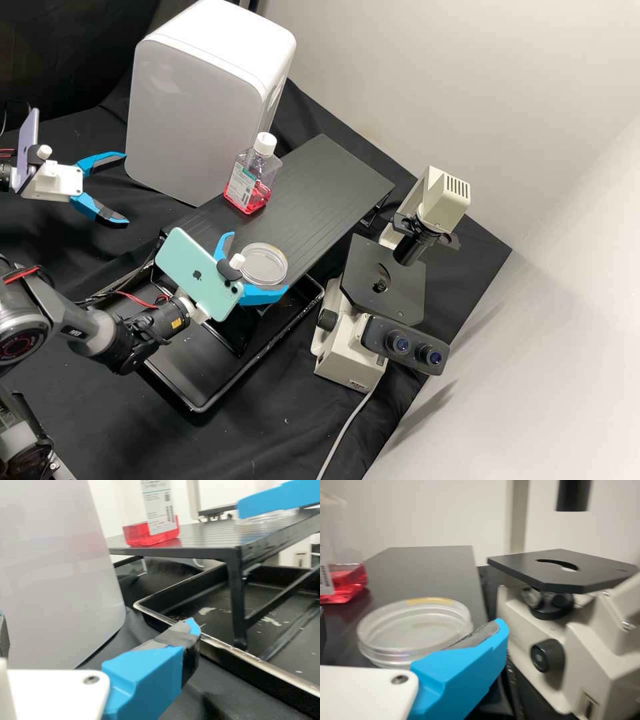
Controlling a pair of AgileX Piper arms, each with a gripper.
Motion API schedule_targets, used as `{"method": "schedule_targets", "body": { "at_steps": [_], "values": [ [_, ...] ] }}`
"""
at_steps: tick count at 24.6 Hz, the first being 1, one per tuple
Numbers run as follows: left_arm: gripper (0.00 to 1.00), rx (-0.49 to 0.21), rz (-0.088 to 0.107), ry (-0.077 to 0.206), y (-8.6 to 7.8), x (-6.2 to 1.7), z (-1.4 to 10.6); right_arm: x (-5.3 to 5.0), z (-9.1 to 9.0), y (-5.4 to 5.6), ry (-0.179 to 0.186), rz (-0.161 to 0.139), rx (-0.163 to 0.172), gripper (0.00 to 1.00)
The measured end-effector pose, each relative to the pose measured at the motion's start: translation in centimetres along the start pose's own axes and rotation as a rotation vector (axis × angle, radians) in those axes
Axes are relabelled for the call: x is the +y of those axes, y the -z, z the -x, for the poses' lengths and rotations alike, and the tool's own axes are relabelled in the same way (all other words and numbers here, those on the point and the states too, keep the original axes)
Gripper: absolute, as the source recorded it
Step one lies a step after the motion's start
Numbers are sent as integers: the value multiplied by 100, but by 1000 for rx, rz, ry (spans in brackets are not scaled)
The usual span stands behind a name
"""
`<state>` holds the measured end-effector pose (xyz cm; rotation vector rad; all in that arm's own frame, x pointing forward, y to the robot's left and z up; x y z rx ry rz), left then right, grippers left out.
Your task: Place the lid on the petri dish
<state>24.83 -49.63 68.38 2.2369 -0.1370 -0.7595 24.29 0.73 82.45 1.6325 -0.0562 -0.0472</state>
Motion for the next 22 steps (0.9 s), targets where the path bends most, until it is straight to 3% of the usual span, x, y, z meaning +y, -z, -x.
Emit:
{"method": "schedule_targets", "body": {
  "at_steps": [1, 4, 8, 12, 17, 22],
  "values": [
    [100, 14, -8, -2, 6, 1, -1, 3, 9, -16, -15, -9, -17, 100],
    [100, 28, -32, -12, -1, 26, 1, 19, 46, -10, -39, -12, -22, 100],
    [100, 79, -50, -37, -23, 90, 34, 60, 118, 19, -106, -10, -1, 100],
    [100, 87, -48, -64, -31, 164, 81, 73, 168, 56, -160, -14, 48, 100],
    [100, 86, -28, -80, -35, 204, 94, 106, 212, 68, -186, -23, 49, 100],
    [100, 86, -26, -78, -37, 203, 115, 133, 253, 77, -201, -26, 58, 100]
  ]
}}
